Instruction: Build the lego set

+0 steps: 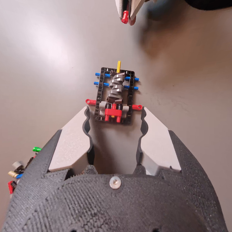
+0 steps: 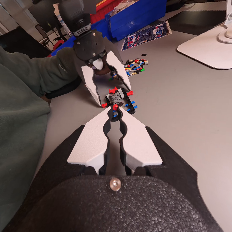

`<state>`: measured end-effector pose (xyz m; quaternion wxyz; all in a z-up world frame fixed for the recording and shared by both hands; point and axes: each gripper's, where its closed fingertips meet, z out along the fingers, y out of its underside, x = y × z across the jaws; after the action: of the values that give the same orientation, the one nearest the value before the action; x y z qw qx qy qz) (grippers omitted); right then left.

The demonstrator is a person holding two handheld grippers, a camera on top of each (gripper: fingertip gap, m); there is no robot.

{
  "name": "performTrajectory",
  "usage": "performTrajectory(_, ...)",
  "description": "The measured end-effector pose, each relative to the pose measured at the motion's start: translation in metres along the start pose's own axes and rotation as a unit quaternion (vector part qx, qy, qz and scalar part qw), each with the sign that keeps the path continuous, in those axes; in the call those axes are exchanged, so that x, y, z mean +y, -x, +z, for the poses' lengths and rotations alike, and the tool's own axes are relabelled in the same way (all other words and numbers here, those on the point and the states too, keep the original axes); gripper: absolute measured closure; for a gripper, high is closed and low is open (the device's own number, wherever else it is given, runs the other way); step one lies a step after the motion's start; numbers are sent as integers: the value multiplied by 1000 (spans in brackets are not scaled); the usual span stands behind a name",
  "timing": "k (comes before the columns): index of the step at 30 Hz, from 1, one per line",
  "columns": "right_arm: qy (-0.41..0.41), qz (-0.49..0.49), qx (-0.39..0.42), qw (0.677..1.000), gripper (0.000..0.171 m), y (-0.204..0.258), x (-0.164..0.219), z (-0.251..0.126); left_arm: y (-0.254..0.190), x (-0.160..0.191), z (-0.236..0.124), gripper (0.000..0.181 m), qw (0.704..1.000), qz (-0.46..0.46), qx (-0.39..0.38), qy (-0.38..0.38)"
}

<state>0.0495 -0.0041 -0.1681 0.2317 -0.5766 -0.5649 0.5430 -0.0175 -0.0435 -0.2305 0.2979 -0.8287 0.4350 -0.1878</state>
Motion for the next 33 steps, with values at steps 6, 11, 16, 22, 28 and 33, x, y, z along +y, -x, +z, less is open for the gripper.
performTrajectory(6, -4, -6, -2, 1000, 166, 1, 0, 1, 1, 0, 2, 107, 1000, 1, 2, -11)
performTrajectory(11, -8, -11, -3, 1000, 166, 1, 0, 1, 2, -1, 2, 107, 999, -2, 9, -33)
performTrajectory(16, -13, -20, -1, 1000, 166, 1, -1, 1, 0, -5, -1, 108, 998, -18, 29, -59)
performTrajectory(22, -30, -29, -8, 999, 166, 3, -4, 1, -6, -23, -11, 125, 992, -27, 53, -113)
performTrajectory(28, -28, -37, -14, 999, 166, 4, -2, 2, -13, -22, -7, 125, 993, -18, 63, -101)
performTrajectory(33, -31, -45, -23, 998, 166, 7, -3, -1, -13, -25, -10, 125, 990, -22, 72, -122)
